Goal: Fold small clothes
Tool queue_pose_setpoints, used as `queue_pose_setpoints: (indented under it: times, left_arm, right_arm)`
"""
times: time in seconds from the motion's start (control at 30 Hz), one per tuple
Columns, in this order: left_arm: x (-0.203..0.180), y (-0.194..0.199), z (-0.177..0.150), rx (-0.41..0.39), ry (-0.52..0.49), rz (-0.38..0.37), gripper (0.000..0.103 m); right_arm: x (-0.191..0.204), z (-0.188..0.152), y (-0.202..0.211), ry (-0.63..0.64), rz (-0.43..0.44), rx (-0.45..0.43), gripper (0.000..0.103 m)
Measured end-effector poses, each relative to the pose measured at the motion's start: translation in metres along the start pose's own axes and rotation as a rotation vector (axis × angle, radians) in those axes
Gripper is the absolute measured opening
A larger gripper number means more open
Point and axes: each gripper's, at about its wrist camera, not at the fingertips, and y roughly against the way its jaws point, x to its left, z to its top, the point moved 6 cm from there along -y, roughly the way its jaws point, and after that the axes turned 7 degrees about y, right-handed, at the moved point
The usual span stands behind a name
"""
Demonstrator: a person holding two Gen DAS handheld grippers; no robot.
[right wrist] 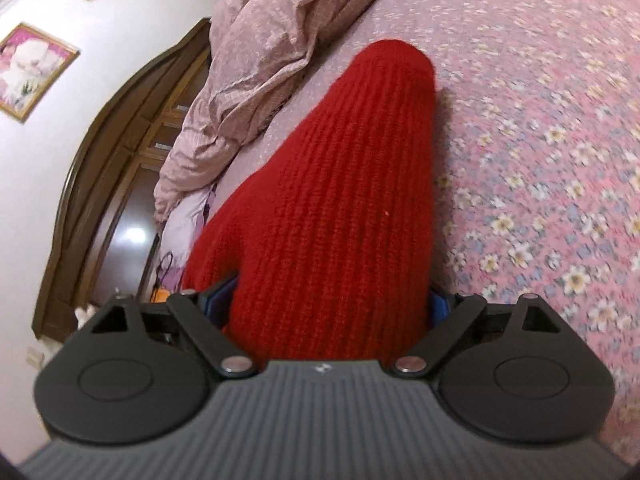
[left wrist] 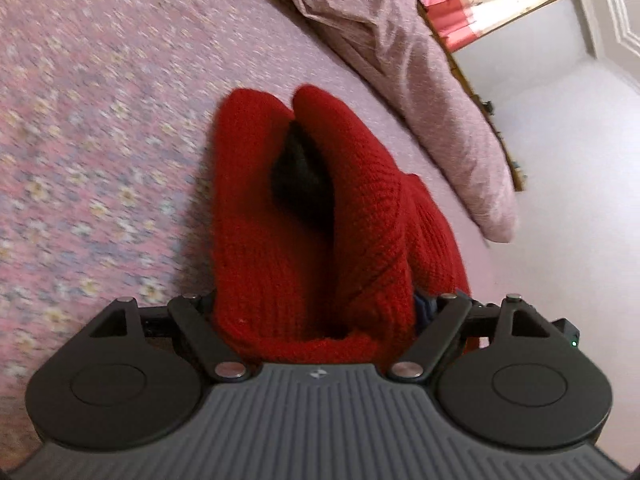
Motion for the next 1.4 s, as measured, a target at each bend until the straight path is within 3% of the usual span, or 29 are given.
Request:
queue_pose_setpoints:
  times: [0.2, 0.43, 0.67, 0.73, 0.9, 1.0, 1.23, 1.4]
  left_arm:
    - [-0.019, 0.004, -0.012, -0.033, -0.040, -0.060, 0.072]
    - [-0.079, 0.008, -0.036, -0.028, -0.135, -0.179, 0.071]
    - [-0.122, -0.024, -0.092, 0.066, -0.178, -0.239, 0.071]
    - [-0.122, -0.037, -0.108, 0.094, -0.189, -0.205, 0.071]
    - [-0.114, -0.059, -0.135, 0.119, -0.246, -0.039, 0.071]
    - [-0.115, -0.059, -0.136, 0.110, -0.248, -0.004, 0.071]
    - [-0.138, -0.036, -0.135, 0.008, -0.354, 0.140, 0.071]
    - [-0.156, -0.005, -0.150, -0.078, -0.449, 0.255, 0.071]
  right_arm:
    - [0.009, 0.003, 0.017, 0.029, 0.021, -0.032, 0.072]
    - [0.029, 0.021, 0.078, 0.091, 0.040, -0.138, 0.070]
    - [0.010, 0.016, 0.153, 0.100, -0.028, -0.187, 0.070]
    - [-0.002, 0.009, 0.165, 0.086, -0.072, -0.190, 0.070]
    - [-0.044, -0.016, 0.163, 0.025, -0.206, -0.147, 0.074]
    - [-0.055, -0.027, 0.161, 0.020, -0.228, -0.175, 0.078]
    - [-0.037, -0.032, 0.192, 0.113, -0.325, -0.241, 0.078]
    - [-0.013, -0.032, 0.236, 0.257, -0.498, -0.362, 0.078]
